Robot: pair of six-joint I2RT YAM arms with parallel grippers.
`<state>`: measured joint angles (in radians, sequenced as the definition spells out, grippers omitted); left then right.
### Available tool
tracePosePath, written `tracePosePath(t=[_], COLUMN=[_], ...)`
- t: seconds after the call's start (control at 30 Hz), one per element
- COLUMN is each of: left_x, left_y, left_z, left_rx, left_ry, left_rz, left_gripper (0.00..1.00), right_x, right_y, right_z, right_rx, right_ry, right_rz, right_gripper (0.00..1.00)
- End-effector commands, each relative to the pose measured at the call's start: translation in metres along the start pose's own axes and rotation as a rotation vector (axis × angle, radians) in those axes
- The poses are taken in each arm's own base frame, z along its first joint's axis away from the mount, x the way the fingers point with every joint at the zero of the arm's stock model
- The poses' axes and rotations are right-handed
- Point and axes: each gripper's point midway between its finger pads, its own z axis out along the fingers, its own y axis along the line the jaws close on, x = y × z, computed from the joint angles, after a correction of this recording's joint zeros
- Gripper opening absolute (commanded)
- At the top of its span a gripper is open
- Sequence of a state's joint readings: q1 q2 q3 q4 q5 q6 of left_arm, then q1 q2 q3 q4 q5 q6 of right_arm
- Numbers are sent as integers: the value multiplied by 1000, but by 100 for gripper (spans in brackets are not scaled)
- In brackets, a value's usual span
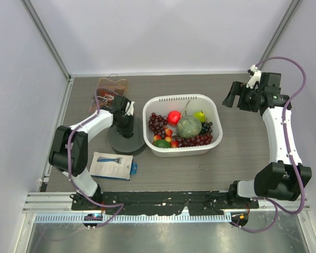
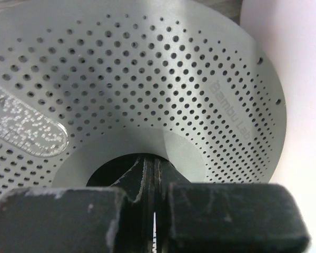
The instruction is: Wrap the cables
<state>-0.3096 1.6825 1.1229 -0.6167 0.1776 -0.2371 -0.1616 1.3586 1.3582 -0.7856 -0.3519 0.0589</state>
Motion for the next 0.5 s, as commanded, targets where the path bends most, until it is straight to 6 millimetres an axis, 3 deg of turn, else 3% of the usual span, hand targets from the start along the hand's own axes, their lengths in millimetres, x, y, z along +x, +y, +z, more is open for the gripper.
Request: tracePosePath(t=[0.0,0.23,0.47], left_x=[-7,-6,-11], left_y=[-48,-86,-147], left_z=[14,18,29], left_rx=[174,305,397], left_ry=[-14,-16,32], left_rz=[-88,-130,-184], left_gripper=[0,0,0], right_x=[-21,-31,-46], right_y=[4,-2,-1], right_z=[-21,-28,-38], right_rx=[-28,-36,-35], right_ry=[-103,-131,-176], right_rz=[13,66,57], right_gripper=[92,93,94])
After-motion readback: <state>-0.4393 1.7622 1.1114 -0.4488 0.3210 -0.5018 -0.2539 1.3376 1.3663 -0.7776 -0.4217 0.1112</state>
